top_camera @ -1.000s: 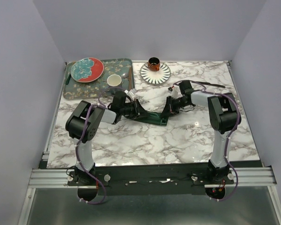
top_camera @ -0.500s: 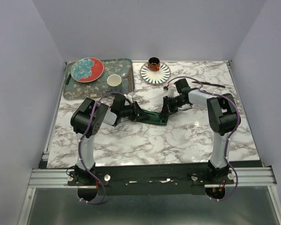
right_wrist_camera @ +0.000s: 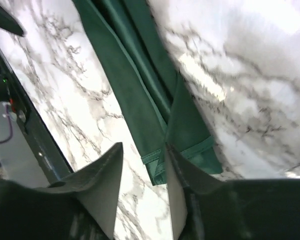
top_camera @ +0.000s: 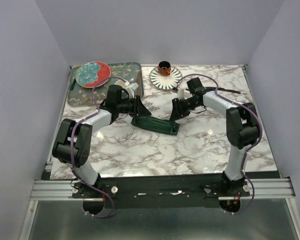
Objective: Fold the napkin into a case and place the utensils inside
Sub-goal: Smooth out the smaller rectangle-folded napkin at the center of the board, then pick up the smaller rectangle-folded napkin from the center of the board.
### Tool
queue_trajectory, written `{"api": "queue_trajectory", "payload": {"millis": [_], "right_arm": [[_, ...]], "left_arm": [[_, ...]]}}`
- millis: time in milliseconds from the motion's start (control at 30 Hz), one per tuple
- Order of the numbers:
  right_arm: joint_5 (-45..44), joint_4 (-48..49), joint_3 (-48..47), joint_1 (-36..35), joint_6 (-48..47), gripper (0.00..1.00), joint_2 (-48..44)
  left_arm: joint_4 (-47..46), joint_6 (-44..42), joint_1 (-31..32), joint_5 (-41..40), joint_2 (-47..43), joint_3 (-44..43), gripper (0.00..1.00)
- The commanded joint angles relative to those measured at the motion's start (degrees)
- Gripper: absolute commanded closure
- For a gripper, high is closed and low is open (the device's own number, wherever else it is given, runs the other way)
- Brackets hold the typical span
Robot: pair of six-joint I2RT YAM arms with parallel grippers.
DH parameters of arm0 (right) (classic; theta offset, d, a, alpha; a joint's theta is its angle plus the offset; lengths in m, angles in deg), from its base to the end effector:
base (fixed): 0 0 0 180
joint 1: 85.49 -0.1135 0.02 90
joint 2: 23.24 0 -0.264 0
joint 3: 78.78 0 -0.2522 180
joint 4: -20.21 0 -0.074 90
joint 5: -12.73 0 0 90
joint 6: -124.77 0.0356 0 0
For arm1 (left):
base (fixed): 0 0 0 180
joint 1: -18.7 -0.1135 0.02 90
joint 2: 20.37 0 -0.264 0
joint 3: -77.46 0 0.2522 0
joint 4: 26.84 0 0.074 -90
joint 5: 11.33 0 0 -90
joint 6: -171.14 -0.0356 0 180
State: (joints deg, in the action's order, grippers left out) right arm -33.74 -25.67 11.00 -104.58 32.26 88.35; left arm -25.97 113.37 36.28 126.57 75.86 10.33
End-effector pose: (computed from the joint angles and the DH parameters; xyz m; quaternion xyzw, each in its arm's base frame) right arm 0.3611 0.1509 0.1750 -0.2424 0.8806 0.3861 0.1288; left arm 0.3293 -0.1320 0.2044 0.1005 0.8108 -0.5113 0.2666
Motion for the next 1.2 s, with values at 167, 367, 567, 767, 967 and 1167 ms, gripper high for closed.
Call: {"api": "queue_trajectory", "payload": {"millis": [167, 367, 567, 767, 967, 1167], "right_arm": [[1.6, -17.1, -22.4, -0.8, -15.5, 0.31, 7.8], [1.1, -20.4, -29.1, -3.1, -20.2, 0.29, 13.4], [1.6, -21.0, -31.5, -4.4, -21.8, 0.36, 17.7], [2.2, -24.2, -32.0, -5.2, -25.4, 0.32, 20.6], [0.9, -25.4, -32.8, -5.9, -26.4, 0.31, 22.0], [0.6, -31.3, -36.3, -6.5, -29.1, 0.33, 25.8]], "left_arm": [[14.6, -16.3, -4.7, 2.0, -4.1, -0.9, 0.61], [14.9, -16.1, -7.8, 2.2, -3.9, -1.1, 0.62], [15.6, -16.4, -9.0, 3.1, -4.3, -0.9, 0.61], [14.6, -16.8, -9.0, 3.3, -4.4, 0.6, 0.61], [13.7, -15.9, -9.0, 3.3, -4.3, 1.5, 0.61], [13.4, -15.4, -9.1, 3.6, -4.3, 1.3, 0.61]]}}
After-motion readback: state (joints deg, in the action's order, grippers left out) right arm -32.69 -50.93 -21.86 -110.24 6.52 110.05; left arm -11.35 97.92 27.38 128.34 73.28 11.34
